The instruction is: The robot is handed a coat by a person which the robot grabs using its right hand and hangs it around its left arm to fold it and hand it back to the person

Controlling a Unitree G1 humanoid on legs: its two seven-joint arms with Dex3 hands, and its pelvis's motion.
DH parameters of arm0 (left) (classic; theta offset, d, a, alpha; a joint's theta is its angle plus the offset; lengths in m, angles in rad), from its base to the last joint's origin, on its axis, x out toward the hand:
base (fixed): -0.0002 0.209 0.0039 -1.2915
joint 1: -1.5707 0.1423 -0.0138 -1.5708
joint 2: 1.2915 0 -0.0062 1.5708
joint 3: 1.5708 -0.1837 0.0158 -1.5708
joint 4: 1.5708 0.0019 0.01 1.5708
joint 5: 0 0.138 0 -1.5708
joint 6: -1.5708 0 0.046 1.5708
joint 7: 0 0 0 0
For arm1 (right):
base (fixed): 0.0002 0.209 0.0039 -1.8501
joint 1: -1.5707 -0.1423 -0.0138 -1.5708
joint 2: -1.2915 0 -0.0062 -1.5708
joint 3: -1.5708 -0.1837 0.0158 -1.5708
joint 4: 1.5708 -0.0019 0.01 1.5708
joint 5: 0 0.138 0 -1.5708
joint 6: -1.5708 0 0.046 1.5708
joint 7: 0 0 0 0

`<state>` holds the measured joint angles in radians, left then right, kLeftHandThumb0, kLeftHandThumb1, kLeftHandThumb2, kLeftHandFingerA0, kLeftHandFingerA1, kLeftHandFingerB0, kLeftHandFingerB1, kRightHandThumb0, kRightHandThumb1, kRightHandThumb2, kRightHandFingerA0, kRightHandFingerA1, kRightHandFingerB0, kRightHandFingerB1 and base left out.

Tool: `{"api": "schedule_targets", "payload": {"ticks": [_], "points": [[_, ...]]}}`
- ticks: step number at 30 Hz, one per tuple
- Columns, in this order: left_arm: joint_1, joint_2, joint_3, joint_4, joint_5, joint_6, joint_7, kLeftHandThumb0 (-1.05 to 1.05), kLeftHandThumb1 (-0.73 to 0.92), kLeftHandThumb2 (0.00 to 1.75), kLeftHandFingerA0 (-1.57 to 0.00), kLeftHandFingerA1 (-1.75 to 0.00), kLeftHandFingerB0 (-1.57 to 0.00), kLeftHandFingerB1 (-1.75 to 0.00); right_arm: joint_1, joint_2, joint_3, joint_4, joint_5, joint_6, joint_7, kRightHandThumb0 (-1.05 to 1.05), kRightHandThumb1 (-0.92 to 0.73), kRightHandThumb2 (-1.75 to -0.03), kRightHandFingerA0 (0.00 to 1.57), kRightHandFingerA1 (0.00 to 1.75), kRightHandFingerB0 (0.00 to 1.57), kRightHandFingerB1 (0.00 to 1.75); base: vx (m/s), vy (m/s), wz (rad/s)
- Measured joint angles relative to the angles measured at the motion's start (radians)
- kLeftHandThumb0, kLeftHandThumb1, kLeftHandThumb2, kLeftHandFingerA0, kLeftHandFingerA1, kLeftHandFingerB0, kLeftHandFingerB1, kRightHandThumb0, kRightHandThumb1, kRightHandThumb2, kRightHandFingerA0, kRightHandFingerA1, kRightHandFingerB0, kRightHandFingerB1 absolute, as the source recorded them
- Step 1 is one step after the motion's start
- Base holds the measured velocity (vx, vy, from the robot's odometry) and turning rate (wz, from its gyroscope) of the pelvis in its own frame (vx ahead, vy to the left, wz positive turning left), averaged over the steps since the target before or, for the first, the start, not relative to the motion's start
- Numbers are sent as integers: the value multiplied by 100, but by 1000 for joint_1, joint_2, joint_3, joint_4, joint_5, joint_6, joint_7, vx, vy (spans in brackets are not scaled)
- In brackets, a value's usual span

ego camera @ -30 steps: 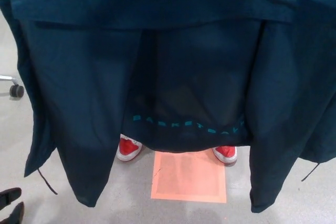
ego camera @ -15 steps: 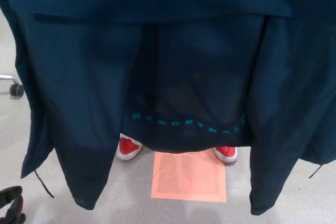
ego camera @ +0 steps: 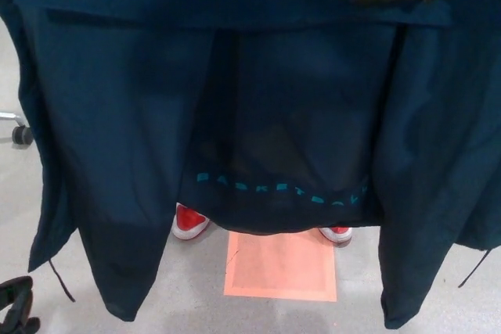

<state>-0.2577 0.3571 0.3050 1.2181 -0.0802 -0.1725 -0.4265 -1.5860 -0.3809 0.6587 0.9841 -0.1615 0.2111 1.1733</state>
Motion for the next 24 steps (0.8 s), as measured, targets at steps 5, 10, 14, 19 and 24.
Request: {"api": "schedule_targets", "payload": {"ticks": [5, 10, 14, 19, 24], "points": [[9, 0, 0, -2, -7, 0, -4, -73, 76, 98, -22, -48, -12, -43, 1, 16, 98, -10, -86, -71, -17, -84, -62, -60, 15, 29, 35, 32, 0, 0, 0], [13, 0, 0, -3, -9, 0, -7, -71, 77, 96, -26, -47, -15, -43, 13, 46, 180, -13, -167, -93, -82, -89, -63, -108, 101, 58, 91, 57, 0, 0, 0], [13, -1, -2, -3, -9, 0, -7, -72, 79, 96, -27, -46, -19, -44, 39, 56, 203, -36, -208, -99, -162, -62, -92, -71, 102, 74, 74, 47, 0, 0, 0], [12, -2, -3, -5, -9, 0, -7, -68, 92, 68, -33, -37, -24, -34, 66, 65, 220, -44, -245, -112, -254, -40, -86, -66, 80, 47, 72, 48, 0, 0, 0], [12, -3, -3, -10, -9, 0, -7, -70, 89, 69, -40, -40, -28, -36, 83, 71, 225, -44, -273, -131, -348, -34, -80, -65, 76, 51, 63, 48, 0, 0, 0]]}}
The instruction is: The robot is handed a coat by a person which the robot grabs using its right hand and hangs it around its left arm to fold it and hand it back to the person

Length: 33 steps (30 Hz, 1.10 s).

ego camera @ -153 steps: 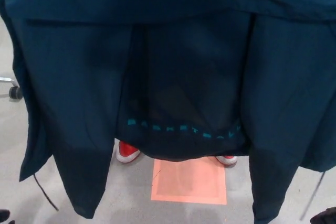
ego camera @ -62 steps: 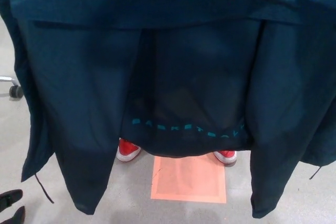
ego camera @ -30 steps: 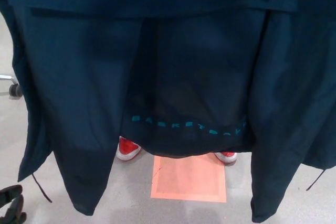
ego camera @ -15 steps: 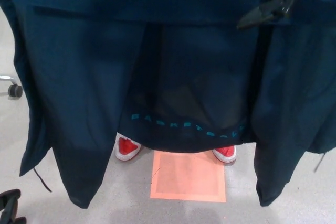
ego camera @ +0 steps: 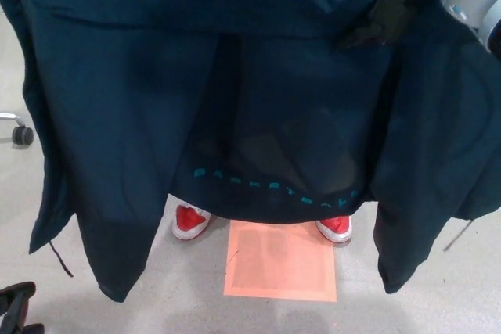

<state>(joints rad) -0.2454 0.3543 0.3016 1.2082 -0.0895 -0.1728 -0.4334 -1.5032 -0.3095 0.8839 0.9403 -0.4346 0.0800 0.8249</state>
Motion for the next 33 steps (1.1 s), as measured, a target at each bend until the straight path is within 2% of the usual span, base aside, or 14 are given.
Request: {"api": "schedule_targets", "payload": {"ticks": [1, 2, 10, 11, 12, 13, 18, 22, 24, 26, 28, 30, 31, 33], "points": [[0, 0, 0, 0, 0, 0, 0, -68, 92, 68, -41, -40, -28, -36, 1, 0, 0, 0, -1, -1, -6, -31, -80, -64, 83, 62, 76, 55, 0, 0, 0], [0, -1, 0, -1, 0, 0, 0, -70, 88, 68, -39, -40, -25, -35, 5, 0, -2, 0, -3, -6, -28, -34, -80, -63, 83, 108, 78, 69, 0, 0, 0], [0, -7, 0, -8, 0, 0, -3, -68, 91, 67, -36, -37, -25, -34, 17, 1, -35, 1, -11, -35, -176, -36, -88, -66, 78, 54, 71, 51, 0, 0, 0], [0, -7, 0, -10, 0, 0, -3, -73, 74, 94, -31, -47, -23, -45, 17, 1, -38, 1, -11, -37, -188, -34, -86, -65, 86, 58, 75, 53, 0, 0, 0], [0, -7, 0, -12, 0, 0, -4, -73, 74, 94, -31, -47, -23, -45, 17, 2, -43, 1, -12, -40, -205, -34, -86, -65, 86, 58, 75, 53, 0, 0, 0], [0, -8, 0, -15, 0, 0, -5, -70, 84, 66, -41, -40, -28, -35, 17, 3, -50, 1, -12, -45, -226, -35, -84, -65, 94, 57, 81, 53, 0, 0, 0], [0, -12, 0, -30, -3, 0, -14, -67, 85, 66, -39, -39, -28, -35, 18, 7, -92, 3, -11, -65, -302, -32, -80, -64, 102, 64, 89, 59, 0, 0, 0], [3, -15, 0, -49, -6, 0, -27, -66, 81, 65, -41, -40, -31, -36, 18, 11, -120, 9, -13, -81, -362, -32, -90, -66, 89, 106, 78, 93, 0, 0, 0], [4, -18, 0, -63, -9, 0, -34, -66, 81, 66, -40, -39, -29, -35, 17, 14, -132, 16, -14, -88, -392, -29, -91, -66, 84, 86, 76, 78, 0, 0, 0], [5, -20, 0, -74, -11, 0, -42, -66, 81, 65, -39, -40, -28, -35, 17, 17, -142, 23, -16, -93, -419, -31, -90, -66, 85, 101, 75, 86, 0, 0, 0], [7, -23, 0, -91, -12, 0, -51, -66, 77, 64, -42, -41, -34, -37, 17, 21, -152, 33, -20, -100, -449, -26, -81, -64, 93, 80, 82, 62, 0, 0, 0], [12, -28, 1, -118, -15, 0, -66, -67, 76, 64, -43, -41, -35, -37, 17, 27, -161, 43, -25, -105, -483, -27, -82, -63, 93, 85, 81, 64, 0, 0, 0], [15, -31, 1, -134, -16, 0, -73, -64, 62, 100, -37, -55, -20, -46, 17, 29, -165, 48, -28, -109, -498, -25, -82, -64, 97, 105, 90, 74, 0, 0, 0], [26, -35, 1, -171, -20, 0, -91, -62, 61, 99, -34, -55, -16, -46, 16, 32, -175, 59, -32, -116, -530, -30, -86, -65, 94, 114, 86, 83, 0, 0, 0]]}}
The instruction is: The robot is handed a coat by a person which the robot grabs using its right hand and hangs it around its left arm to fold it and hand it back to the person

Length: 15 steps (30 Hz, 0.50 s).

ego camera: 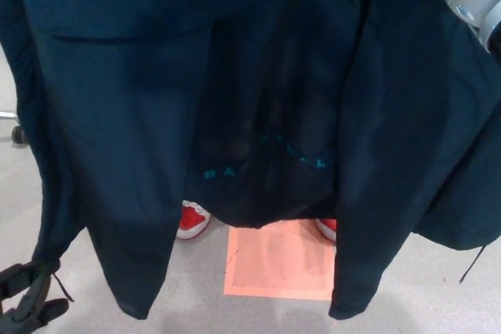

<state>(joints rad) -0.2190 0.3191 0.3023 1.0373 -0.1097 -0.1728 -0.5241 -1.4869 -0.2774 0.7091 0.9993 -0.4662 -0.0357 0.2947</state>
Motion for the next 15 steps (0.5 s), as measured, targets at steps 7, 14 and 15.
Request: {"api": "schedule_targets", "payload": {"ticks": [7, 14, 15], "points": [[75, 0, -1, -180, -30, 5, -67, -64, 61, 99, -35, -54, -21, -47, -21, 11, -25, 53, -10, -25, -99, -37, -89, -66, 88, 64, 79, 63, 0, 0, 0], [162, 1, -13, -383, -75, 27, -155, -62, 63, 99, -31, -54, -20, -48, -75, 34, -48, 104, -25, -46, -191, -25, -69, -60, 93, 103, 87, 71, 0, 0, 0], [172, 2, -18, -407, -81, 31, -168, -60, 63, 99, -32, -55, -21, -49, -84, 36, -48, 110, -29, -48, -202, -26, -62, -58, 95, 101, 84, 62, 0, 0, 0]]}}
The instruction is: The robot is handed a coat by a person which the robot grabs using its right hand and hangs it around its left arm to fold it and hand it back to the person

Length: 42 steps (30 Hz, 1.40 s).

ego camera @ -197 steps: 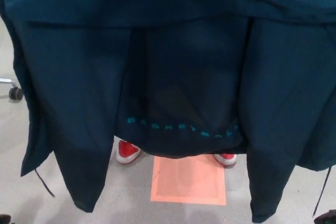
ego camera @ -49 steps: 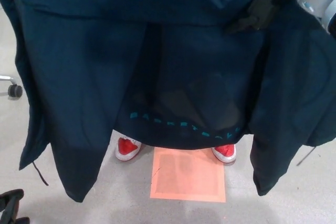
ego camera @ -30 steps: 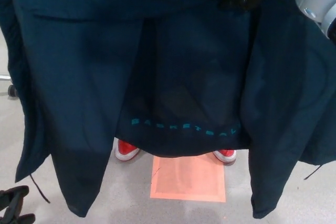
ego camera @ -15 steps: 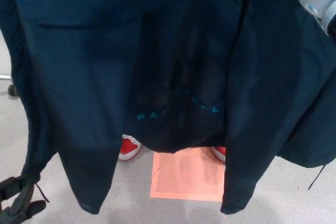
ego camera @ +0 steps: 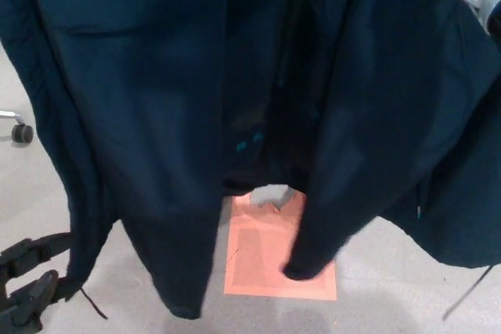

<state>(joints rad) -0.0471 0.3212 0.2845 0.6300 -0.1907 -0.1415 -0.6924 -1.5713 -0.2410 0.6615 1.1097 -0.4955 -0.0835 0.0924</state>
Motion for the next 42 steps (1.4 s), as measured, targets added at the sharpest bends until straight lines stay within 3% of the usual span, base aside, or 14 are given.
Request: {"api": "schedule_targets", "payload": {"ticks": [3, 4, 7, 12, 21, 22, 23, 29, 31, 34, 35, 40, 41, 42], "points": [[28, 6, -16, -76, -24, 19, -49, -63, 64, 98, -32, -54, -22, -48, -29, 8, 0, 23, -14, -8, -37, -20, -67, -60, 93, 120, 88, 85, 0, 0, 0], [43, 15, -32, -122, -36, 35, -79, -59, 80, 64, -34, -41, -32, -38, -44, 15, -4, 36, -18, -14, -58, -26, -78, -63, 93, 115, 89, 92, 0, 0, 0], [62, 34, -57, -193, -59, 62, -125, -68, 65, 98, -29, -52, -24, -48, -67, 30, -10, 57, -25, -24, -90, -27, -83, -64, 94, 114, 89, 90, 0, 0, 0], [87, 68, -114, -321, -106, 128, -213, -68, 66, 98, -33, -54, -25, -48, -134, 76, -31, 96, -41, -49, -156, -34, -86, -65, 91, 62, 81, 55, 0, 0, 0], [101, 92, -220, -463, -154, 234, -314, -59, 66, 101, -33, -56, -20, -48, -257, 157, -70, 145, -67, -97, -262, -27, -79, -62, 88, 103, 85, 76, 0, 0, 0], [101, 92, -228, -472, -156, 241, -318, -57, 84, 64, -34, -43, -30, -39, -266, 162, -78, 149, -67, -102, -268, -26, -77, -62, 90, 102, 85, 75, 0, 0, 0], [98, 92, -240, -483, -159, 247, -325, -62, 65, 100, -33, -56, -21, -49, -279, 170, -92, 153, -67, -108, -277, -20, -71, -60, 89, 104, 85, 77, 0, 0, 0], [37, 57, -314, -493, -172, 269, -343, -64, 64, 101, -34, -57, -18, -47, -356, 202, -136, 172, -72, -137, -336, -23, -63, -58, 91, 90, 91, 65, 0, 0, 0], [14, 38, -338, -493, -171, 271, -340, -63, 62, 100, -34, -57, -17, -47, -362, 211, -156, 174, -72, -148, -348, -18, -70, -61, 89, 125, 86, 107, 0, 0, 0], [-24, 2, -375, -493, -169, 289, -322, -68, 62, 97, -33, -54, -19, -46, -362, 235, -198, 175, -64, -166, -356, -26, -74, -62, 99, 106, 92, 75, 0, 0, 0], [-35, -10, -385, -493, -168, 297, -314, -64, 76, 62, -33, -39, -29, -36, -362, 243, -209, 175, -62, -168, -356, -29, -80, -63, 98, 99, 89, 60, 0, 0, 0], [-88, -89, -447, -498, -154, 337, -252, -66, 77, 62, -24, -36, -19, -33, -361, 307, -267, 169, -46, -173, -347, -35, -82, -65, 92, 62, 79, 56, 0, 0, 0], [-99, -104, -459, -499, -148, 344, -239, -66, 78, 63, -21, -35, -17, -31, -359, 320, -273, 166, -45, -176, -344, -34, -81, -63, 95, 109, 92, 66, 0, 0, 0], [-112, -124, -470, -500, -144, 355, -222, -66, 78, 63, -21, -35, -17, -31, -356, 333, -282, 161, -43, -178, -339, -34, -81, -63, 95, 109, 92, 66, 0, 0, 0]]}}
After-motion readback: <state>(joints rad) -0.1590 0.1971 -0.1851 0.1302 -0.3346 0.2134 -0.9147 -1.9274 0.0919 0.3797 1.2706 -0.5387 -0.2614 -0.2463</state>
